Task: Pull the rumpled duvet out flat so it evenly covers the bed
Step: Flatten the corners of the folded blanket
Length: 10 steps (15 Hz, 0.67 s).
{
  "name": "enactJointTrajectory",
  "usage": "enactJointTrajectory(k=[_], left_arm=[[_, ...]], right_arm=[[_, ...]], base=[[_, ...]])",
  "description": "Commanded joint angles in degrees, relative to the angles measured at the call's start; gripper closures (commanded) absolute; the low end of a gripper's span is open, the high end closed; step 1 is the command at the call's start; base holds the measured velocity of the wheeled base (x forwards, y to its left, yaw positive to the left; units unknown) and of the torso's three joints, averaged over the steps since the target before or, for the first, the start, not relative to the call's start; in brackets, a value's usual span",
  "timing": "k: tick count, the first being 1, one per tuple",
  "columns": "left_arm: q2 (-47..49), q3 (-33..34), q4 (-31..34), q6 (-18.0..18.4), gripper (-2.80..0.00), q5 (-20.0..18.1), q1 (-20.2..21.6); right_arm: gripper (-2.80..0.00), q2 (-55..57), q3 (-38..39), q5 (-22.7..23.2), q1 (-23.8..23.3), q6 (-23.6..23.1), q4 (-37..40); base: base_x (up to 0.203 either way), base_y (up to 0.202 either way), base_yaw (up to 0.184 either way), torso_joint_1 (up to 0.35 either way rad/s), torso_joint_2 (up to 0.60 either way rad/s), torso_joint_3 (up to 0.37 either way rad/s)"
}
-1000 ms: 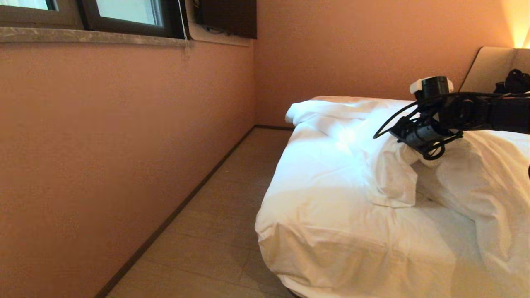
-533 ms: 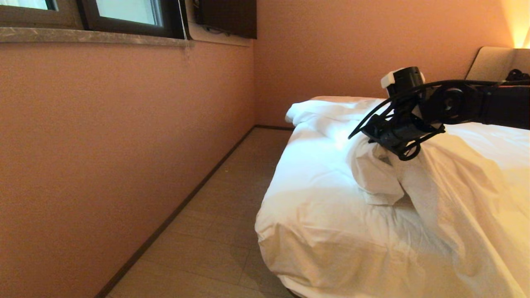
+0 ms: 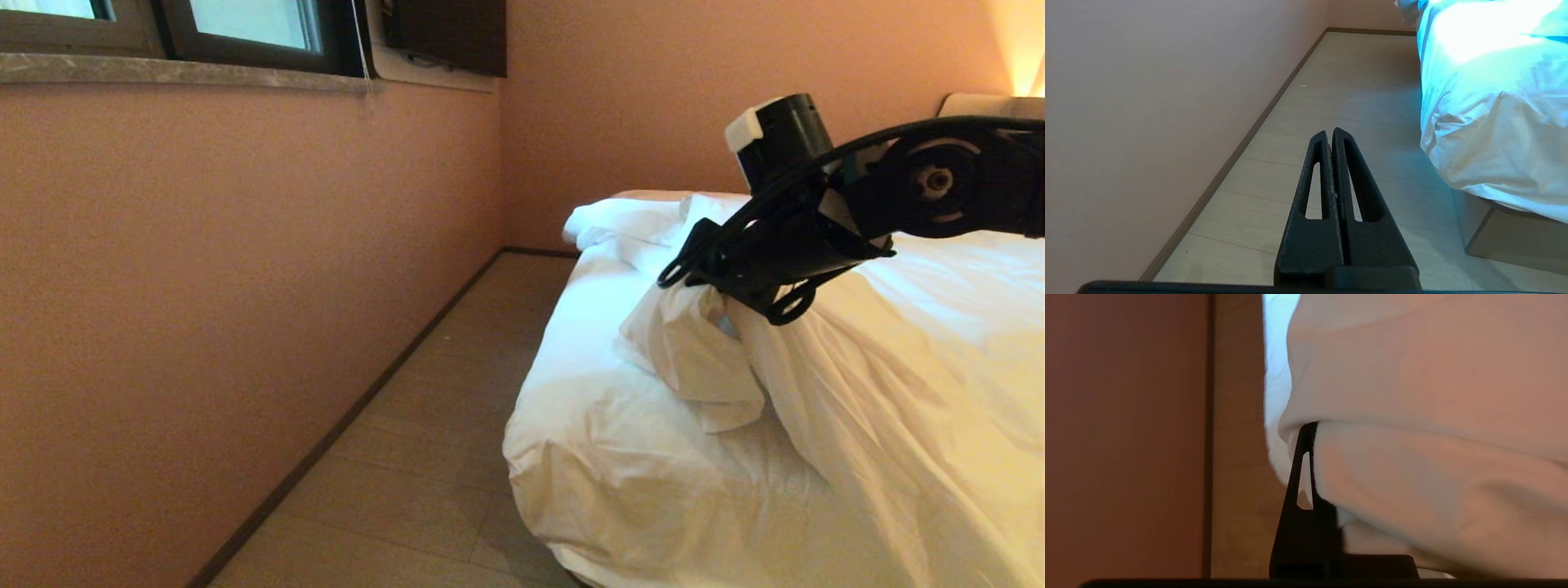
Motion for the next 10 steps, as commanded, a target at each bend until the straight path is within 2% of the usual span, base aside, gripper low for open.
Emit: enactJointTrajectory(k=[1, 5, 10], left_arm=[[0.0, 0.0, -0.01, 0.0, 0.0, 0.01, 0.02], [0.0, 0.0, -0.01, 0.0, 0.0, 0.01, 0.02], [0.0, 0.0, -0.01, 0.0, 0.0, 0.01, 0.02]], right_arm=[[0.0, -3.78, 1.64, -0.1, 2.22, 0.01, -0.01], [0.0, -7.76, 4.74, -0.26, 8.08, -0.48, -0.14], [0.0, -10.04, 6.28, -0.21, 10.99, -0.68, -0.14]], base=[[0.0, 0.0, 0.0, 0.0, 0.0, 0.0], [0.0, 0.0, 0.0, 0.0, 0.0, 0.0], [0.0, 0.0, 0.0, 0.0, 0.0, 0.0]])
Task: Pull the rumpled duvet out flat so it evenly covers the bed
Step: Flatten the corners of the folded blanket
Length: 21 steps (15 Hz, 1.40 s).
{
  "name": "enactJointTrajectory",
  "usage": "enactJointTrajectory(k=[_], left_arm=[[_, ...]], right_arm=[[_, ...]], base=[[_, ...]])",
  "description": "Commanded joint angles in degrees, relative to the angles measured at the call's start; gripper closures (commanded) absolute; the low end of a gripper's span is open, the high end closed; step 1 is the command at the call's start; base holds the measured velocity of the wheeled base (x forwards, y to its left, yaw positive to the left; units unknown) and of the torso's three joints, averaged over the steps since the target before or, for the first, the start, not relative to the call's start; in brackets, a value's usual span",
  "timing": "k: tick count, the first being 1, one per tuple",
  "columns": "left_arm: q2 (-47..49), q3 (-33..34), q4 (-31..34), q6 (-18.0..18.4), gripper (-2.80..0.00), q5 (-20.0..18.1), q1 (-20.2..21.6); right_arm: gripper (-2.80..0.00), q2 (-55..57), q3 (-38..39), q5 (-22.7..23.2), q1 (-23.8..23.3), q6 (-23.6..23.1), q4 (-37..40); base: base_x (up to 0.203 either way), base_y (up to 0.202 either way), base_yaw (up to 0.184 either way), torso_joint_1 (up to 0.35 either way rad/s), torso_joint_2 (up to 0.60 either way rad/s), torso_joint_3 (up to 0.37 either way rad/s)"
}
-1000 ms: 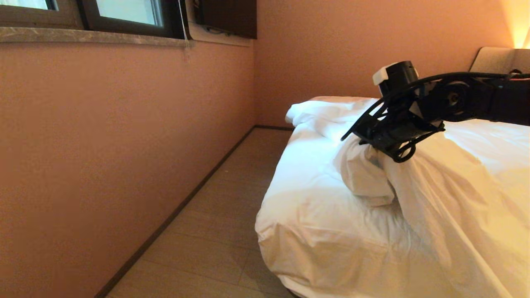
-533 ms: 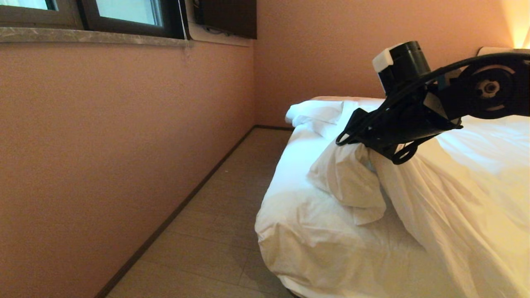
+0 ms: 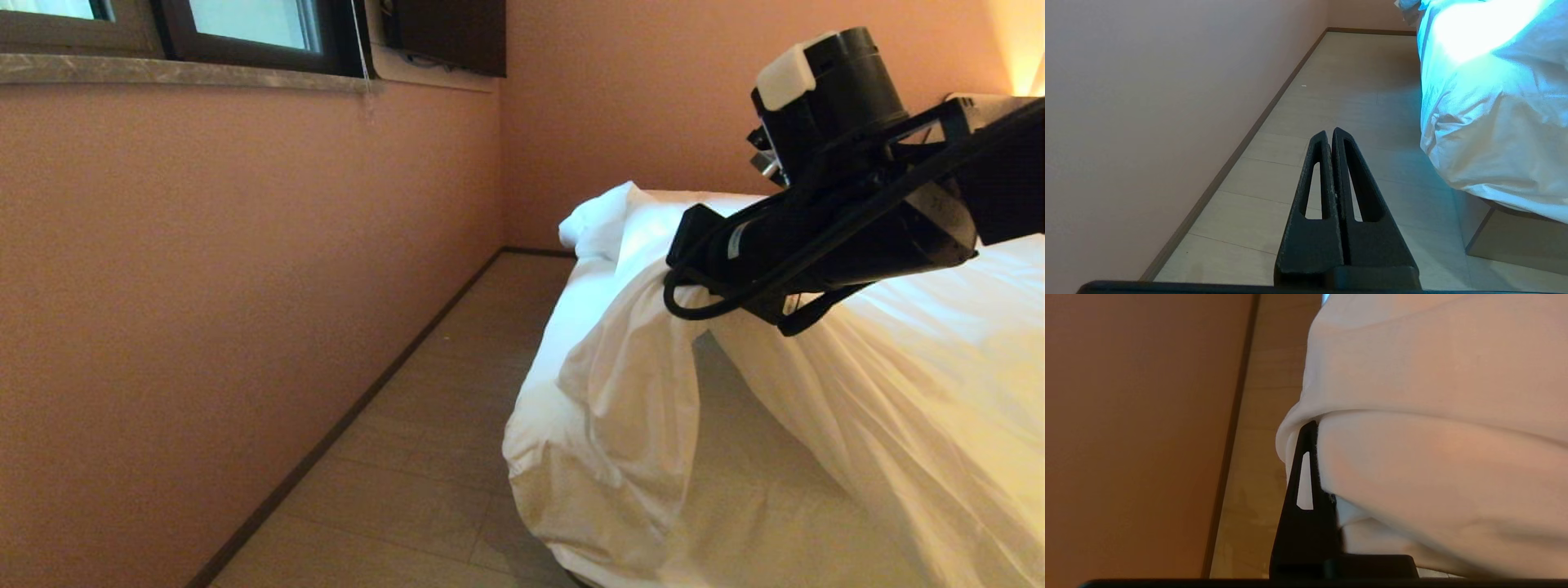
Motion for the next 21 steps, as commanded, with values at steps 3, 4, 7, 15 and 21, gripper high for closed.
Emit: enactJointTrajectory(k=[3, 4, 7, 15, 21], left_arm=[[0.0, 0.0, -0.01, 0.0, 0.0, 0.01, 0.02], [0.0, 0.0, -0.01, 0.0, 0.0, 0.01, 0.02], [0.0, 0.0, -0.01, 0.0, 0.0, 0.01, 0.02], [0.0, 0.0, -0.01, 0.0, 0.0, 0.01, 0.02], [0.0, 0.0, -0.01, 0.0, 0.0, 0.01, 0.02]], right_arm=[[0.0, -2.56, 1.21, -0.08, 1.97, -0.44, 0.1], [0.0, -3.48, 1.87, -0.13, 2.8, -0.91, 0.06], [0.0, -5.39, 3.26, -0.19, 4.69, -2.02, 0.03], [0.0, -8.23, 6.25, 0.04, 8.64, -4.92, -0.37], [0.0, -11.18, 9.42, 0.04, 10.67, -8.12, -2.84]], base=[[0.0, 0.0, 0.0, 0.0, 0.0, 0.0], [0.0, 0.0, 0.0, 0.0, 0.0, 0.0], [0.0, 0.0, 0.0, 0.0, 0.0, 0.0], [0.0, 0.0, 0.0, 0.0, 0.0, 0.0], [0.0, 0.0, 0.0, 0.0, 0.0, 0.0]])
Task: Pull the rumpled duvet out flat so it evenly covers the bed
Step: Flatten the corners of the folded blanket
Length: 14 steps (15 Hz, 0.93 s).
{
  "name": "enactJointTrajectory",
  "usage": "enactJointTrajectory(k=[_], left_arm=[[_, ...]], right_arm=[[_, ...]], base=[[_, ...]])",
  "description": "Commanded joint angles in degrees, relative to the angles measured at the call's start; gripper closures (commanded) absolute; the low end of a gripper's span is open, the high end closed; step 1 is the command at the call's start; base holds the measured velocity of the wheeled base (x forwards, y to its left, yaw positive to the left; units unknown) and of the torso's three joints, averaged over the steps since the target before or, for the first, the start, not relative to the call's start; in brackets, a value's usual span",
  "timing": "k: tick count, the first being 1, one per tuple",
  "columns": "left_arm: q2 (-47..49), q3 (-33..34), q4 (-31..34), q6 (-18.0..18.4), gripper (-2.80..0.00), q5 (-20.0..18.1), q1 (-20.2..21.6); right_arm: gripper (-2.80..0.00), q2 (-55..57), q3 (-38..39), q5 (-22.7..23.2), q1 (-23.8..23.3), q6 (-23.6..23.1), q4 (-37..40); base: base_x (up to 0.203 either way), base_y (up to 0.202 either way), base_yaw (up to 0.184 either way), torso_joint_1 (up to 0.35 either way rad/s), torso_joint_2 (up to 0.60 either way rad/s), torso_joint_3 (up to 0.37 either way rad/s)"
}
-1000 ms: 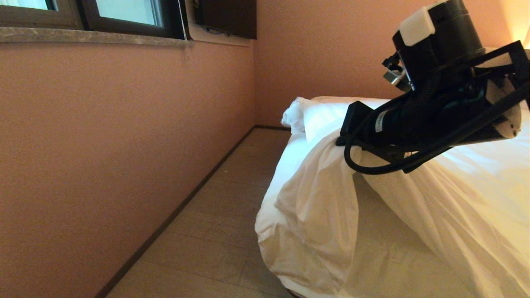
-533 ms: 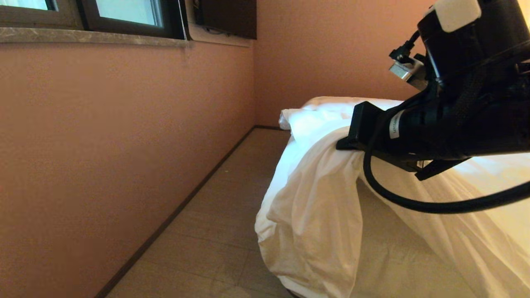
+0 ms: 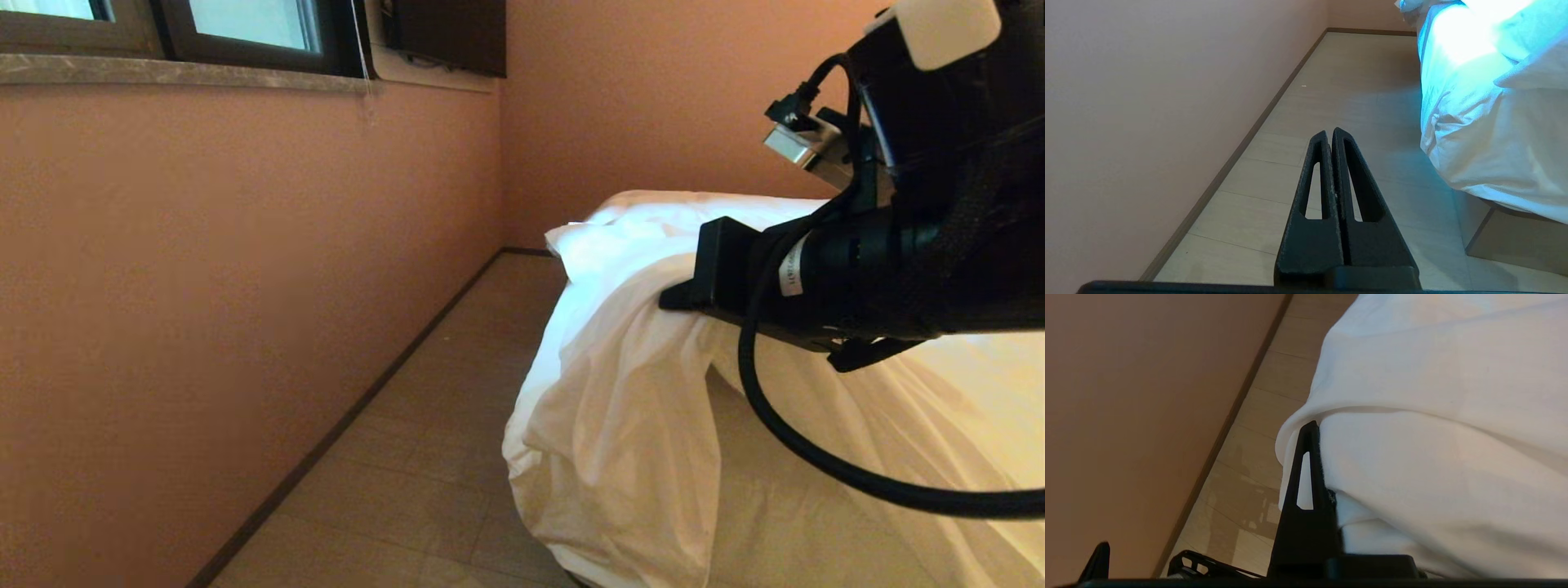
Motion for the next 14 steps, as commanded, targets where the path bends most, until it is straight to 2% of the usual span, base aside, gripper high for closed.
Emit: enactJointTrajectory(k=[1, 10, 14], left_arm=[[0.0, 0.0, -0.01, 0.0, 0.0, 0.01, 0.02], [0.0, 0.0, -0.01, 0.0, 0.0, 0.01, 0.02], [0.0, 0.0, -0.01, 0.0, 0.0, 0.01, 0.02]], right_arm=[[0.0, -1.56, 0.45, -0.07, 0.6, -0.35, -0.23], [0.0, -0.29, 1.16, -0.07, 1.1, -1.38, -0.31], [0.0, 0.59, 1.07, -0.32, -1.3, -1.32, -2.31]], base=[[0.0, 0.0, 0.0, 0.0, 0.0, 0.0], [0.0, 0.0, 0.0, 0.0, 0.0, 0.0], [0.0, 0.0, 0.0, 0.0, 0.0, 0.0]])
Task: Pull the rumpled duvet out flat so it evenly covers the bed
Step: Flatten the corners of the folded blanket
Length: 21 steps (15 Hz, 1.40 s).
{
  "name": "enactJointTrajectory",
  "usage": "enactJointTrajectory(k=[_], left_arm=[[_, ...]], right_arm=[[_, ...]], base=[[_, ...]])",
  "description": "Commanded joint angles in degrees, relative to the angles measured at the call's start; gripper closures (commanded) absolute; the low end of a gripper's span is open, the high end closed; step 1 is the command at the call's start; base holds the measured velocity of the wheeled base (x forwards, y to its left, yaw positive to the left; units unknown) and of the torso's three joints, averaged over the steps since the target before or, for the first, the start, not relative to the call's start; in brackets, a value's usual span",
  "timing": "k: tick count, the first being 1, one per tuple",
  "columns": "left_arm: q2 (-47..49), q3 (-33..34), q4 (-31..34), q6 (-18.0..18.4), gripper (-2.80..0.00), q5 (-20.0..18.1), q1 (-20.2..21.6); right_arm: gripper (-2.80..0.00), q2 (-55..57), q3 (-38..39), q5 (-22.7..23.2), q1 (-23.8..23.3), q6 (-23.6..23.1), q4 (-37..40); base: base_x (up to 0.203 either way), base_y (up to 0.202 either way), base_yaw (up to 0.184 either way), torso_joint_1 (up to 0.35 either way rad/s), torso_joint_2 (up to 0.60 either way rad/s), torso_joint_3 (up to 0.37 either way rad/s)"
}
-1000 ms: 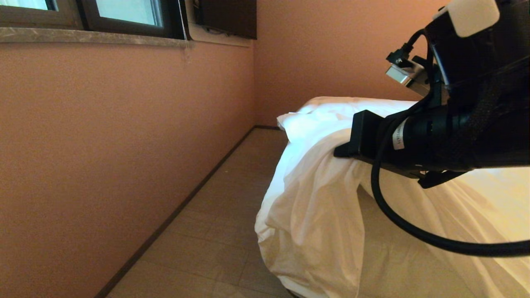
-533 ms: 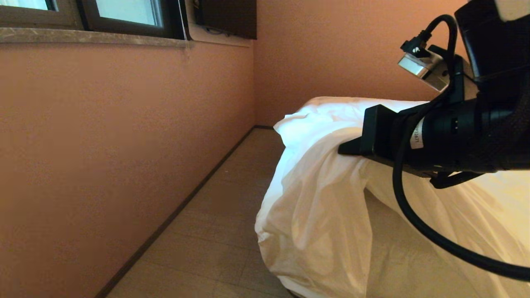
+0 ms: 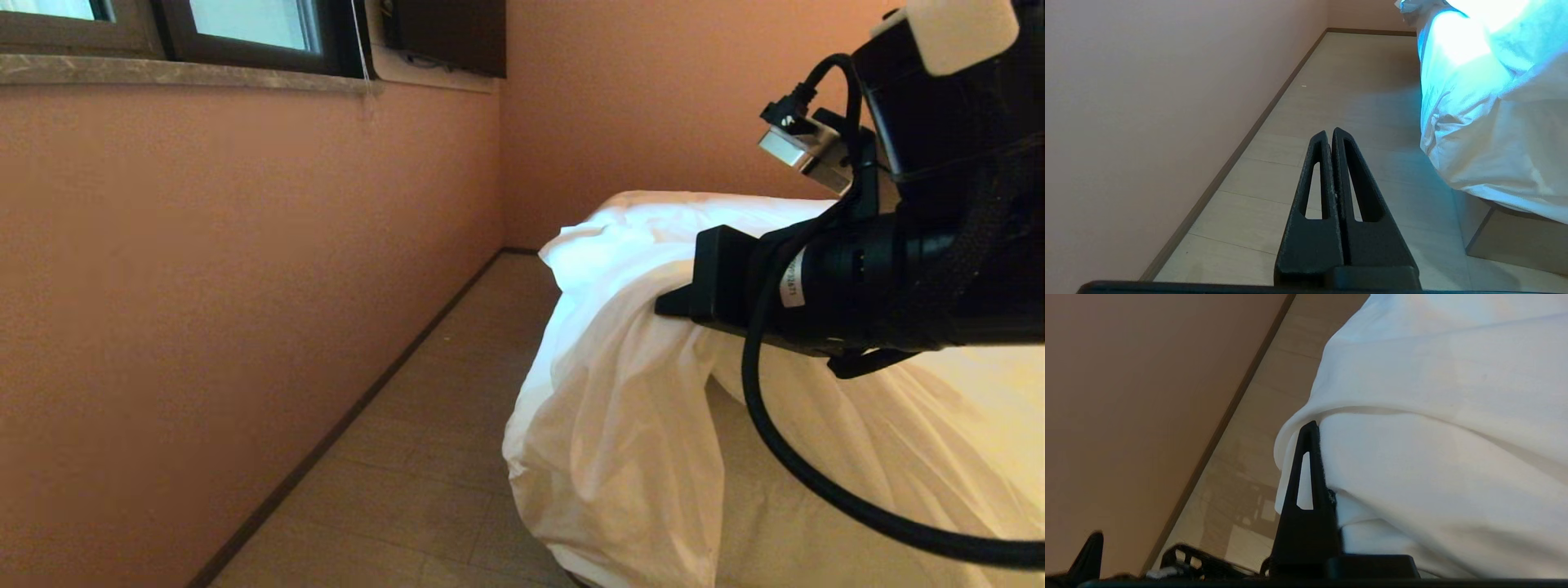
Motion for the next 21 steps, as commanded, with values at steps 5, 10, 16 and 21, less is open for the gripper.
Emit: enactJointTrajectory(k=[5, 10, 16, 21], left_arm=[[0.0, 0.0, 0.01, 0.0, 0.0, 0.01, 0.0], [0.0, 0.0, 0.01, 0.0, 0.0, 0.01, 0.0], [0.0, 0.0, 0.01, 0.0, 0.0, 0.01, 0.0], [0.0, 0.0, 0.01, 0.0, 0.0, 0.01, 0.0]], right_arm=[[0.0, 4.38, -0.2, -0.61, -11.76, 0.34, -11.08], [0.0, 11.84, 0.03, -0.71, -27.51, -2.24, -24.35], [0.0, 22.81, -0.54, -1.29, -34.91, -4.31, -34.97], [0.0, 33.02, -0.76, -2.17, -38.96, -8.18, -43.23]], base=[[0.0, 0.0, 0.0, 0.0, 0.0, 0.0], [0.0, 0.0, 0.0, 0.0, 0.0, 0.0], [0.0, 0.0, 0.0, 0.0, 0.0, 0.0], [0.0, 0.0, 0.0, 0.0, 0.0, 0.0]])
